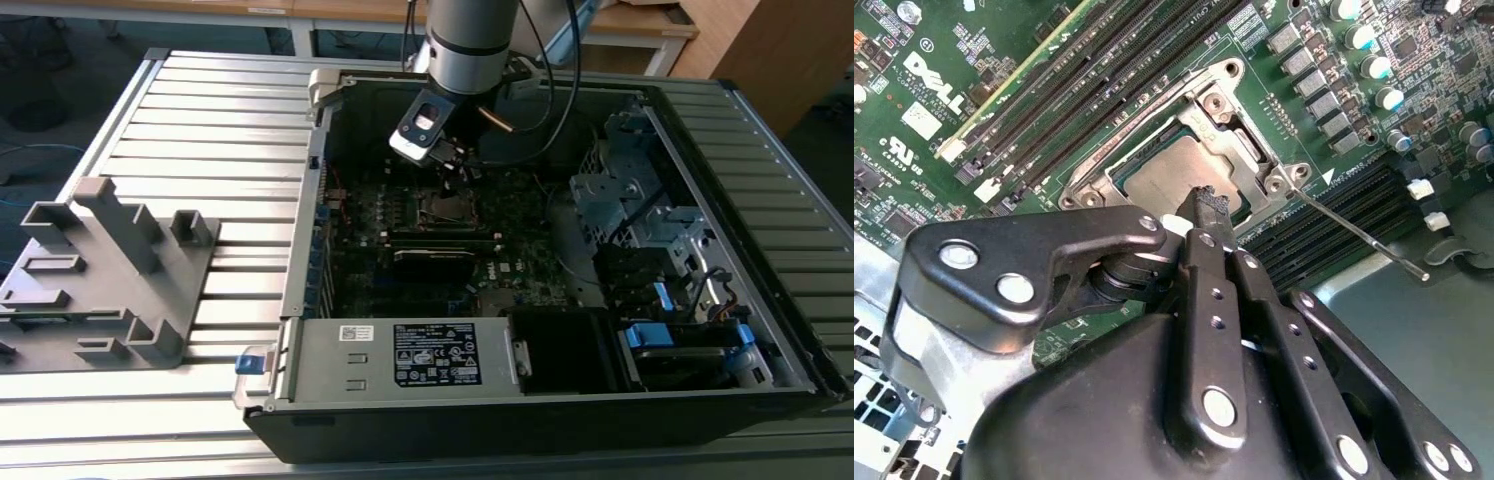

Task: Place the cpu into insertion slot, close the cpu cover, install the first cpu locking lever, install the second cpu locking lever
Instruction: 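Close the cpu cover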

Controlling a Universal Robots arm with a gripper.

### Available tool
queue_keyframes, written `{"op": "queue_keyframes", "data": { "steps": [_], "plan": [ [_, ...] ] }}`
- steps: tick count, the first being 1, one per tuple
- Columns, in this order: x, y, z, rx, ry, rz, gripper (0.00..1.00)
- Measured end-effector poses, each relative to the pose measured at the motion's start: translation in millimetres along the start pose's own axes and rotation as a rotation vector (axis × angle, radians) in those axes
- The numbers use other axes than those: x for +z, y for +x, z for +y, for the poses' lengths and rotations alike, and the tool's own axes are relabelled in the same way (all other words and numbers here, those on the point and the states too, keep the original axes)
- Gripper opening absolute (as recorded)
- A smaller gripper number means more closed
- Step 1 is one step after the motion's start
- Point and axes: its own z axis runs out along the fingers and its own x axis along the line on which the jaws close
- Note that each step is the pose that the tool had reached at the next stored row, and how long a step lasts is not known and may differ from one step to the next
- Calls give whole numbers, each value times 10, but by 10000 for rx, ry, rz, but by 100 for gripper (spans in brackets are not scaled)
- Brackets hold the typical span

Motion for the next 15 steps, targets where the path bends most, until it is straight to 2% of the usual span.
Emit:
{"op": "queue_keyframes", "data": {
  "steps": [8, 15],
  "plan": [
    [0, 0, 0, -22, 0, 0, 11],
    [0, 0, 0, -605, 9, 10, 11]
  ]
}}
